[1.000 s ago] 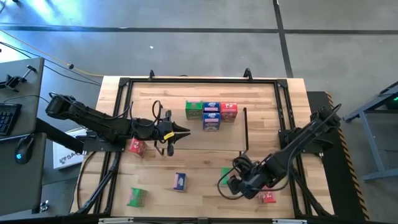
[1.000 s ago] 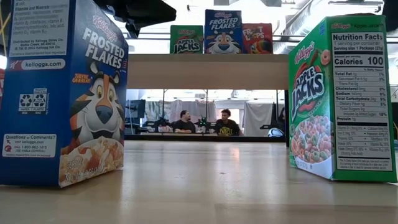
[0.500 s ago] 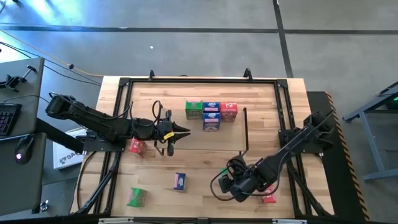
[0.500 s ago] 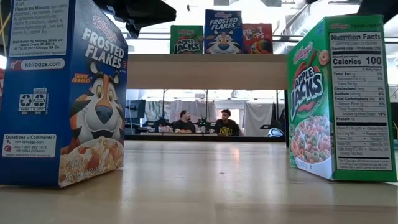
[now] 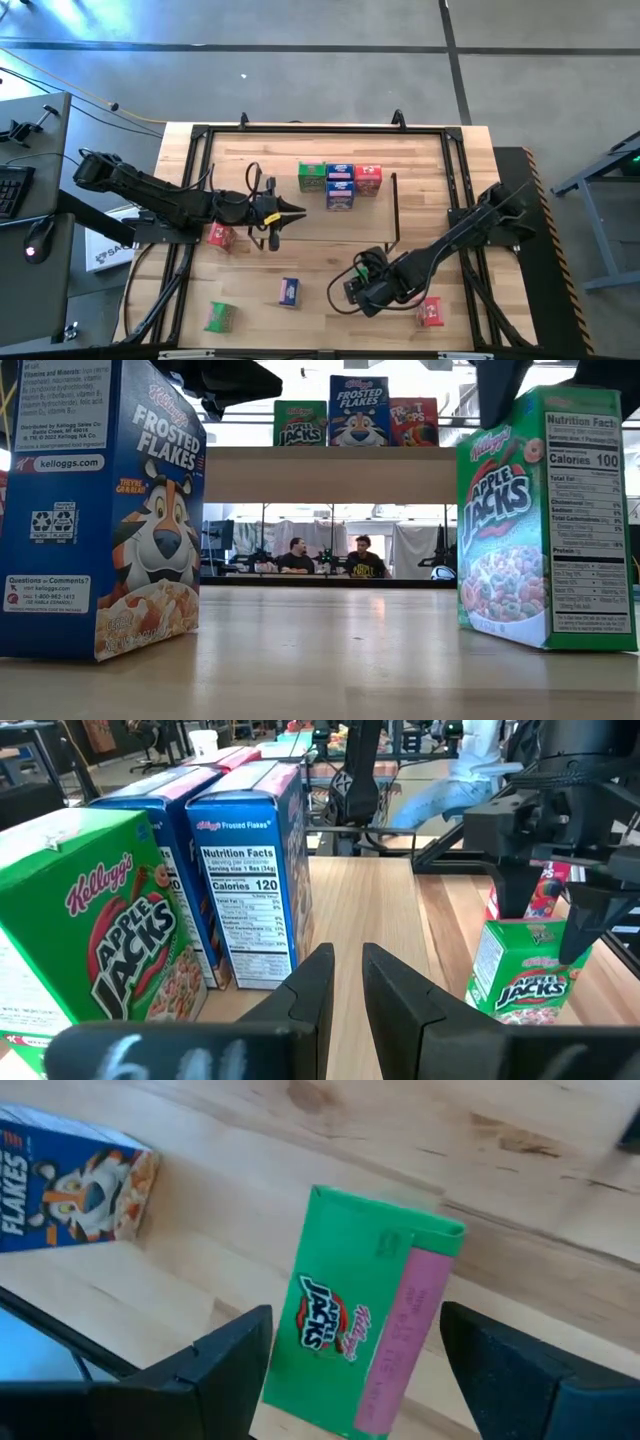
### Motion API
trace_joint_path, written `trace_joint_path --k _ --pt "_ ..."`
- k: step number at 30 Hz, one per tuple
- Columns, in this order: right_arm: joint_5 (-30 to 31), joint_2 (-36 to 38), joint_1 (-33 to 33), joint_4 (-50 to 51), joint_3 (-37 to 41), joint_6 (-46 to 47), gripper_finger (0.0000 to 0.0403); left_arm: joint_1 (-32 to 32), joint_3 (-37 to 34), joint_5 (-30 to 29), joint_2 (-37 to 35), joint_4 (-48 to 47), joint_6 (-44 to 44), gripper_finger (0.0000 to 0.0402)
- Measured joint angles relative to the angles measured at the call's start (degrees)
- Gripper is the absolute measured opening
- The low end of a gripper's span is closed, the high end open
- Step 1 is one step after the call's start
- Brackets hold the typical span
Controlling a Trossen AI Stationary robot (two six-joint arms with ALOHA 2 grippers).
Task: Stack cereal on shelf
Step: Put the top green cereal box on the shelf aligned with the other green cereal box
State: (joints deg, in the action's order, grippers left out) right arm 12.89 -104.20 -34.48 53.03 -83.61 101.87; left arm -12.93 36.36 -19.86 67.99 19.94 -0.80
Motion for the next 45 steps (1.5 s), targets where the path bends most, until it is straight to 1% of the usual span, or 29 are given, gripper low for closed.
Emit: trace_joint_path --k 5,10,15,18,23,26,30,36,39,43,45 --pt "-2.2 -0.1 0.0 0.7 0.0 -0.6 0.027 0.0 0.0 0.0 0.0 -0.7 0.0 0.0046" --pt "-4.0 -1.6 0.0 0.1 0.0 -4.8 0.0233 0.0 0.0 0.0 0.0 -0.8 0.0 0.0046" --pt "-4.6 -2.0 0.8 -0.6 -0.1 -12.3 0.0196 0.0 0.0 1.1 0.0 -0.8 -0.5 0.0046" --pt "-4.0 -1.9 2.4 -0.2 -1.9 -20.2 0.0184 0.0 0.0 1.7 0.0 -0.8 -0.7 0.0046" --pt "-1.9 -1.9 6.1 -0.6 -5.6 -36.8 0.0181 0.0 0.0 1.8 0.0 -0.9 -1.6 0.0046" --pt "-1.4 -1.9 8.6 -2.7 -6.3 -46.6 0.0181 0.0 0.0 2.2 0.0 -1.1 -2.1 0.0046" --pt "-1.3 -2.5 11.0 -5.3 -6.3 -55.8 0.0181 0.0 0.0 3.9 0.0 -1.5 -2.7 0.0046" --pt "0.7 -4.9 11.8 -9.6 -6.3 -64.8 0.0181 0.0 0.0 4.5 0.0 -3.3 -4.0 0.0046" --pt "0.8 -5.9 12.0 -11.5 -6.3 -66.8 0.0181 0.0 0.0 5.0 0.0 -4.0 -4.2 0.0046" --pt "3.2 -6.6 12.0 -13.1 -6.3 -70.2 0.0181 0.0 0.0 7.6 0.0 -4.7 -4.7 0.0046" --pt "3.2 -6.9 12.0 -14.0 -6.3 -71.4 0.0181 0.0 0.0 7.7 0.0 -5.4 -5.1 0.0046"
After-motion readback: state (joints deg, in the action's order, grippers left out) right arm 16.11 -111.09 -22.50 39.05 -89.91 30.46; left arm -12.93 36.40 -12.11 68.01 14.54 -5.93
